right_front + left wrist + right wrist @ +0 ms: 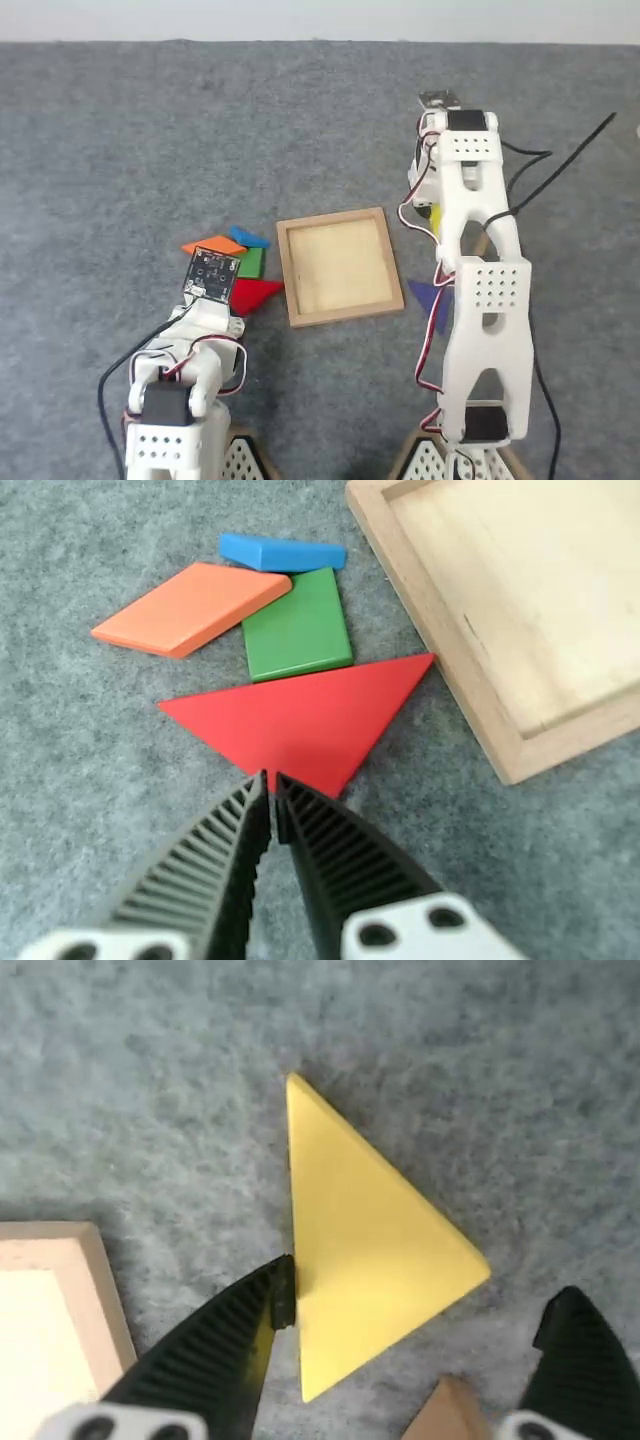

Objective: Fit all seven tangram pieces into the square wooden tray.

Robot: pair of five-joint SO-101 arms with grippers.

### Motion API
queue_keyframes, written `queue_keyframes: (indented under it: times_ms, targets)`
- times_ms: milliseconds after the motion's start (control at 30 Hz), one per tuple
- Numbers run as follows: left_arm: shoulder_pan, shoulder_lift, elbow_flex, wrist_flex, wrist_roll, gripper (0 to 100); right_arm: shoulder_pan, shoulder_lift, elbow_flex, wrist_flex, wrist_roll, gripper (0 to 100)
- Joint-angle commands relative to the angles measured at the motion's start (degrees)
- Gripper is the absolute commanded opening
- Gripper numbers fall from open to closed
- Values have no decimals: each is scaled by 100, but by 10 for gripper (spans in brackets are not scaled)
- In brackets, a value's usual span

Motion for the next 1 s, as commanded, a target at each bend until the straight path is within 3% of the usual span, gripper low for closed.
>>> queue_keyframes:
  times_ms: [0,333,967]
  targets:
    - [-35,-123,-48,26,53,15,-145,-22,-255,-215,114,385]
    - [-35,-123,-48,26,53,15,-312,4,-220,-462,114,384]
    - [-35,-123,-48,26,53,15,-251,312,-220,-13,88,382]
